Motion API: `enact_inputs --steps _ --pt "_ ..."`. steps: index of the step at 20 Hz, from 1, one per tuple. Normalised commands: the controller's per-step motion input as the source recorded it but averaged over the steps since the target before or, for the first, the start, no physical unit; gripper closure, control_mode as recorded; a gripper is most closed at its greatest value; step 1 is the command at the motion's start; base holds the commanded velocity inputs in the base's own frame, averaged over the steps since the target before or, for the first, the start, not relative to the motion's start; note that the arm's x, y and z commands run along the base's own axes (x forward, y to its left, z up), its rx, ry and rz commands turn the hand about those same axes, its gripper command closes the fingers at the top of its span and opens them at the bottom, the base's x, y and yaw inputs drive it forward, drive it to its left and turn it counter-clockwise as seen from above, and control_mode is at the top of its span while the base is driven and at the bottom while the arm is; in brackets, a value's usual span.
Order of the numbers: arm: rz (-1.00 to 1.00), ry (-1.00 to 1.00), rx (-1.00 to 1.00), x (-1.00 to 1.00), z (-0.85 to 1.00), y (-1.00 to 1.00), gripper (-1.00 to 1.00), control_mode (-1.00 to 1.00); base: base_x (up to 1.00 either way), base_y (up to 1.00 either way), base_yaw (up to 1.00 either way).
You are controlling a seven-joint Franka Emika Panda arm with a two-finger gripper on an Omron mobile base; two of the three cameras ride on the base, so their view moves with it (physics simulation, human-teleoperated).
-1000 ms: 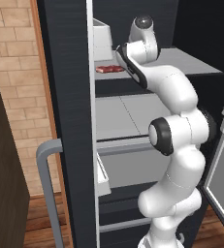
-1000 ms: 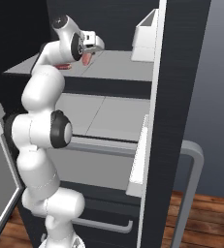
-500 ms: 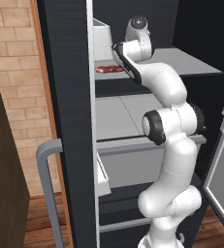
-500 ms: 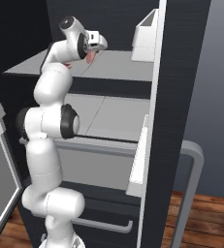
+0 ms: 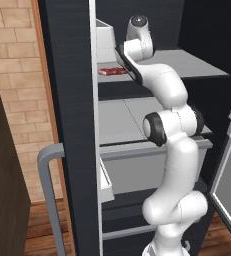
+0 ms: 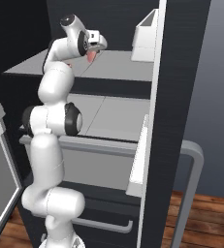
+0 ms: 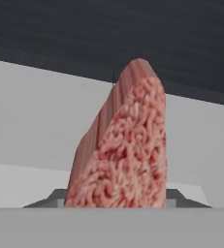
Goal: Place the steak on the counter behind the older steak on the same shelf of the fridge to maintain FIFO order. Close the fridge door when finished.
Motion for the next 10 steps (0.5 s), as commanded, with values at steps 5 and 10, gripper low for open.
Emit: enact_inputs --steps 5,10 --pt "0.0 -0.01 0.0 0.1 -0.25 0.05 -1.0 -1.0 0.0 0.0 0.0" --pt "0.0 -0.08 0.0 0.0 -0.02 0.0 -1.0 -1.0 0.0 0.0 0.0"
